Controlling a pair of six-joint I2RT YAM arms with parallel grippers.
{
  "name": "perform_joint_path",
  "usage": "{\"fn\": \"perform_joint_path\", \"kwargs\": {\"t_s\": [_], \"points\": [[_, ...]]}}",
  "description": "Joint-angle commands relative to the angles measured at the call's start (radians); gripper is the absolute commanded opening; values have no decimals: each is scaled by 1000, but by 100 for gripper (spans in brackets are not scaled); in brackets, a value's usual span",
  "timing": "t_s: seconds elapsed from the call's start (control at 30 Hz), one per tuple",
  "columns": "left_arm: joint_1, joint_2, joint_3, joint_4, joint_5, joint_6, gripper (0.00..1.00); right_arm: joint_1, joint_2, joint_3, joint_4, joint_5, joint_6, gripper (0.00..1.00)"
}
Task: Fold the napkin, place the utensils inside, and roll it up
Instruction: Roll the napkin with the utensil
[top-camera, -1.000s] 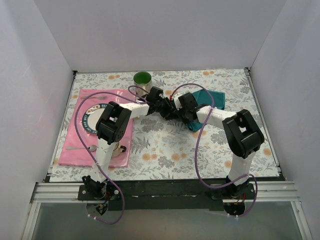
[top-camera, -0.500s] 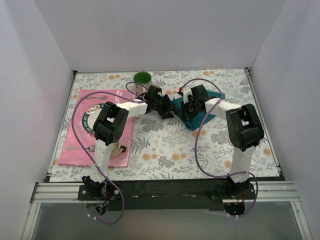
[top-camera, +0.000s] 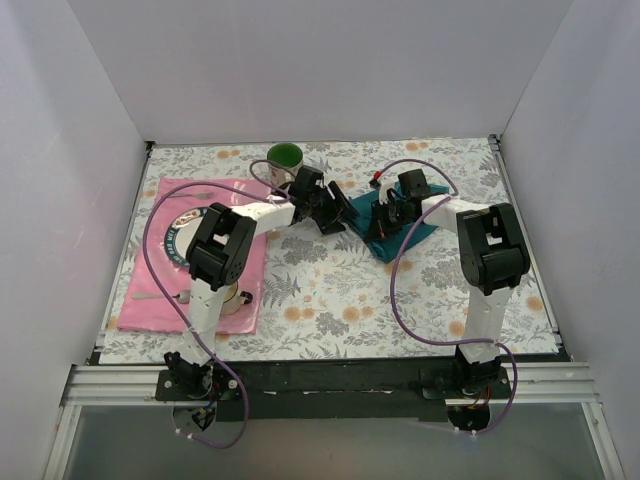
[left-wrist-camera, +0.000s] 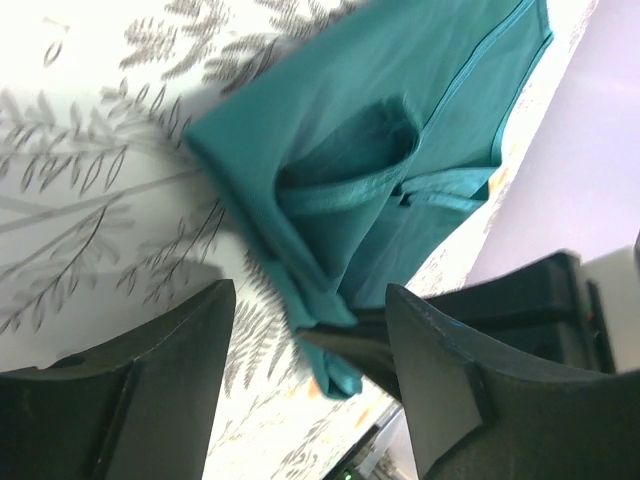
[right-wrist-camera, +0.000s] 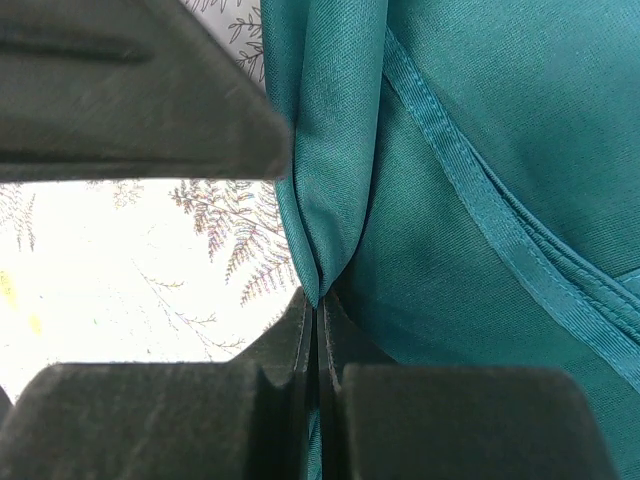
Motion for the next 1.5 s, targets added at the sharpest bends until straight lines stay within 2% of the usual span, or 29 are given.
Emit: {"fn": "perform_joint_path", "kwargs": {"t_s": [0.0,0.1,0.2,0.33,0.37,0.47,0.5,0.57,0.7,0.77,0.8,0.9,1.0,1.47], "points": [[-1,34,65,-2,-27,-31,62,4,14,-14,-35,-14,5,1],[-8,58,85,-7,-56,-34,60,4,14,-9,-39,-14,5,1],[-11,71,82,-5,-62,-49,54,4,5,-9,-39,-6,5,1],[-11,52,36,38,-64,-63,34,15,-21,-9,-57,48,2,1],[-11,48,33,47,-61,-65,25,24,-29,-9,-60,63,2,1],[-12,37,31,46,-53,-60,10,50,-55,2,-83,120,1,1],[-11,37,31,47,-52,-62,9,56,-72,3,-88,149,5,7],[-11,32,33,42,-39,-58,6,79,-90,14,-107,179,5,11],[-11,23,25,41,-21,-58,0,128,-141,37,-155,306,1,31],[-12,17,18,42,-12,-65,0,156,-158,48,-173,363,-7,38],[-11,9,13,46,-9,-68,0,166,-181,43,-175,429,-10,46],[-9,2,10,49,11,-77,0,205,-230,14,-161,546,-22,59],[-9,0,10,47,31,-98,0,234,-258,-17,-115,624,-30,67],[3,-28,-18,64,83,-144,0,381,-216,-106,38,908,-81,72]]}}
